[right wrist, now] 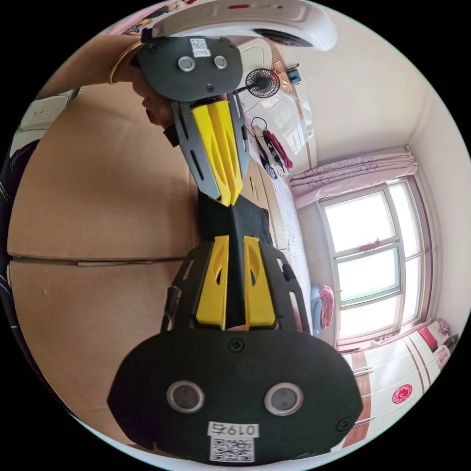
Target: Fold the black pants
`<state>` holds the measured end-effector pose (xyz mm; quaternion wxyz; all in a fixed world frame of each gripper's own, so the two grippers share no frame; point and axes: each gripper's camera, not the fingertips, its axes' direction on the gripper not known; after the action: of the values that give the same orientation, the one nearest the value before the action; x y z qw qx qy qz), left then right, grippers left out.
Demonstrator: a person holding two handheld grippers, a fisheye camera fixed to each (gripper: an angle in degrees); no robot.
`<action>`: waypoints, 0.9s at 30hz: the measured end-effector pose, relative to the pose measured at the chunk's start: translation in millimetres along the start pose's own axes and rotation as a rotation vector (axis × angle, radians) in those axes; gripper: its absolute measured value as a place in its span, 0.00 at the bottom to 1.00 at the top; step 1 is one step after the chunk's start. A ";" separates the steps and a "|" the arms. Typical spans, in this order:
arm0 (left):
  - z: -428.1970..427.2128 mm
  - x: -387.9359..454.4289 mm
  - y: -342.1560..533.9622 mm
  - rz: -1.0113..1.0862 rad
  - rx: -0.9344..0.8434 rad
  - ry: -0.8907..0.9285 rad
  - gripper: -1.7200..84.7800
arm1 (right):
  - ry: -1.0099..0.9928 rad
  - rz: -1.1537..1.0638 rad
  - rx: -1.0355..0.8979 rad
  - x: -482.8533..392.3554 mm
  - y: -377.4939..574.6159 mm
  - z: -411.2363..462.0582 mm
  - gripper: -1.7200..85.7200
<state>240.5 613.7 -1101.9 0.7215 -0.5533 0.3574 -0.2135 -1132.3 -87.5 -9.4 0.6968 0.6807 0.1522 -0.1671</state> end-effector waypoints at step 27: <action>-18.6 52.9 -9.4 0.168 -0.022 -0.175 0.08 | -0.143 0.214 0.019 38.9 17.9 1.5 0.02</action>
<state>261.9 561.6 -1110.2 0.7592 -0.5458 0.3406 -0.0990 -1089.5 -89.7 -10.4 0.7133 0.6859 0.0269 -0.1411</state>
